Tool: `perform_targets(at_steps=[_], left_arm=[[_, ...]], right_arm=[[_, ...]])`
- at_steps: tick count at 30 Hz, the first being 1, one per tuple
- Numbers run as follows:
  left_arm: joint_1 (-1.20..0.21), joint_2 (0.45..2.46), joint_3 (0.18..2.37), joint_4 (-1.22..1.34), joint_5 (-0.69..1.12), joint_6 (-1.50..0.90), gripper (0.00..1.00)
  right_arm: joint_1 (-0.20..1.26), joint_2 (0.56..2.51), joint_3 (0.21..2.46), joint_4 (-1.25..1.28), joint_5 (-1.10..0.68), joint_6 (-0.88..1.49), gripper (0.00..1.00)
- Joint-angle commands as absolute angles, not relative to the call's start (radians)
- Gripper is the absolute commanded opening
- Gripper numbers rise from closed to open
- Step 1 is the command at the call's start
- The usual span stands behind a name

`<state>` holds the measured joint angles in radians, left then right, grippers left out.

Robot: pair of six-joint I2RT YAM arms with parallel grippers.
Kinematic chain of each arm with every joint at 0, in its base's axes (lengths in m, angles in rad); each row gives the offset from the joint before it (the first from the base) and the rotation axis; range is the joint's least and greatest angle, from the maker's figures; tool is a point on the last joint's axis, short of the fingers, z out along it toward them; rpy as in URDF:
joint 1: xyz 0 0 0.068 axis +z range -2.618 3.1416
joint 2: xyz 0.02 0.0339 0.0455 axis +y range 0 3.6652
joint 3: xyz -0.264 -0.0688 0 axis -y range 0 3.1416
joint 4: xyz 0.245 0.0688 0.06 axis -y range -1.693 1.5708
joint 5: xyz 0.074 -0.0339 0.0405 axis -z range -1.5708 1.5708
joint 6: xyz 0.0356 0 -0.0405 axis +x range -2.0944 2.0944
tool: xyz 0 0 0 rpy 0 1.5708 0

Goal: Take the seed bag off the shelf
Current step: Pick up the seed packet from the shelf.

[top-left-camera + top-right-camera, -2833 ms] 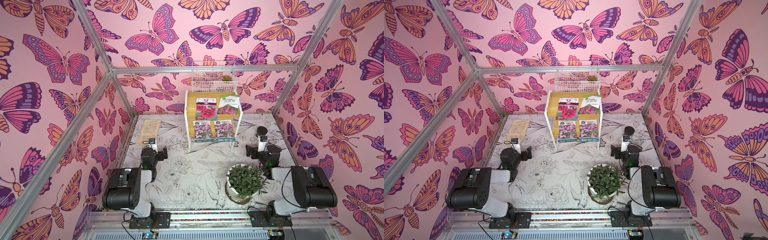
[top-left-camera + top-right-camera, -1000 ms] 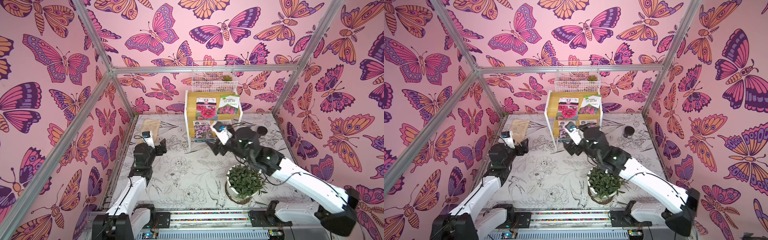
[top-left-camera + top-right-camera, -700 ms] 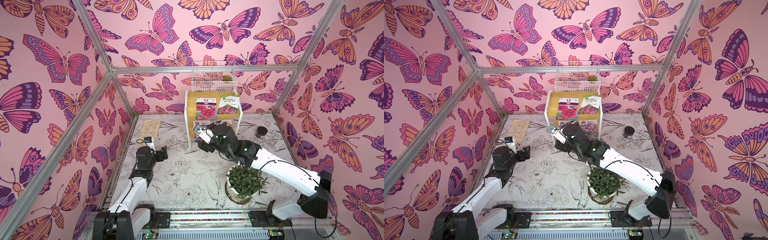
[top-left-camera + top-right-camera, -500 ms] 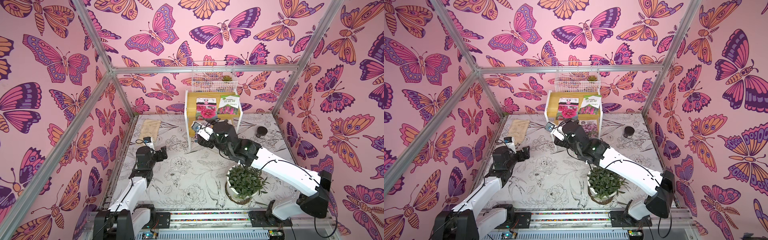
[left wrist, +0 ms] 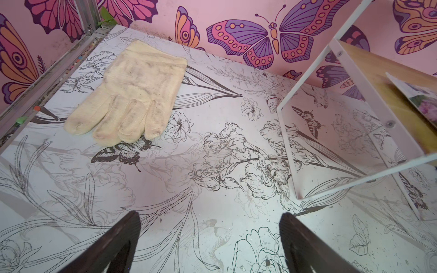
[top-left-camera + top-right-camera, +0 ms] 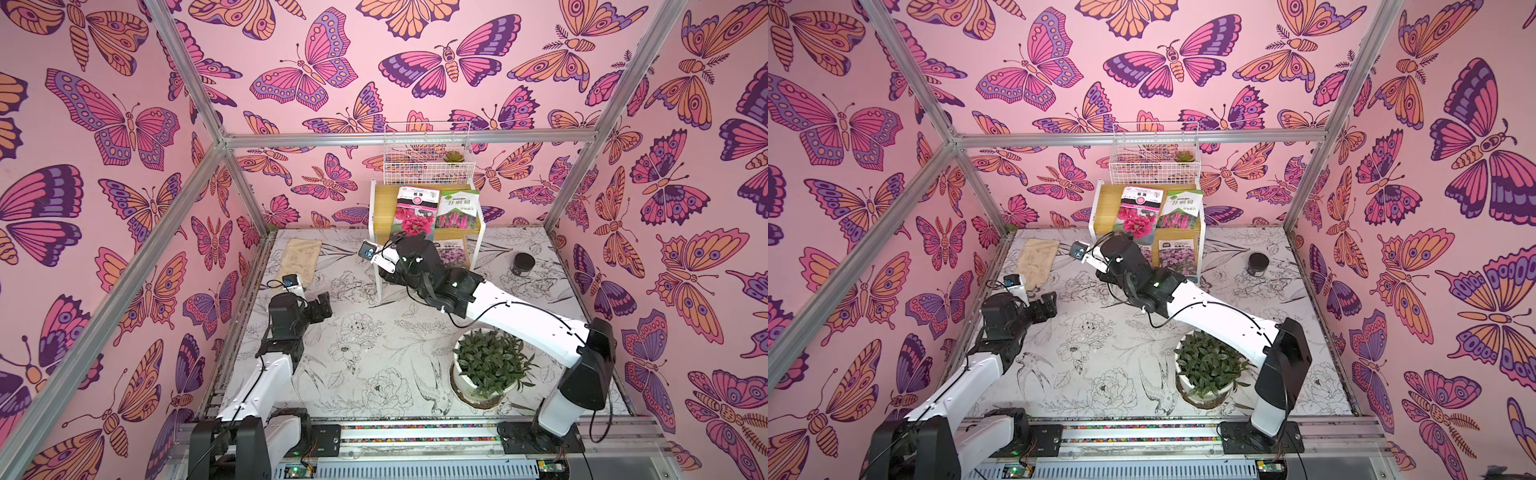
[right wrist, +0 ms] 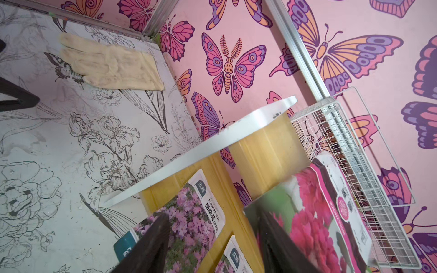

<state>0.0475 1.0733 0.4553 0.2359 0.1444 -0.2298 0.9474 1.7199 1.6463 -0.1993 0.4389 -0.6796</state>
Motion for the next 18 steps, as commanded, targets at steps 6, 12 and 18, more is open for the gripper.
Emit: perform_targets(at_steps=[6, 12, 18], left_arm=[[0.052, 1.028, 0.397, 0.384, 0.390, -0.239, 0.92], [0.052, 1.049, 0.399, 0.393, 0.392, -0.240, 0.92], [0.052, 1.045, 0.393, 0.396, 0.380, -0.238, 0.93]], right_arm=[[0.901, 1.700, 1.678, -0.225, 0.412, -0.636, 0.47], [0.892, 1.689, 1.664, -0.225, 0.400, -0.610, 0.06], [0.912, 1.616, 1.635, -0.252, 0.362, -0.571, 0.00]])
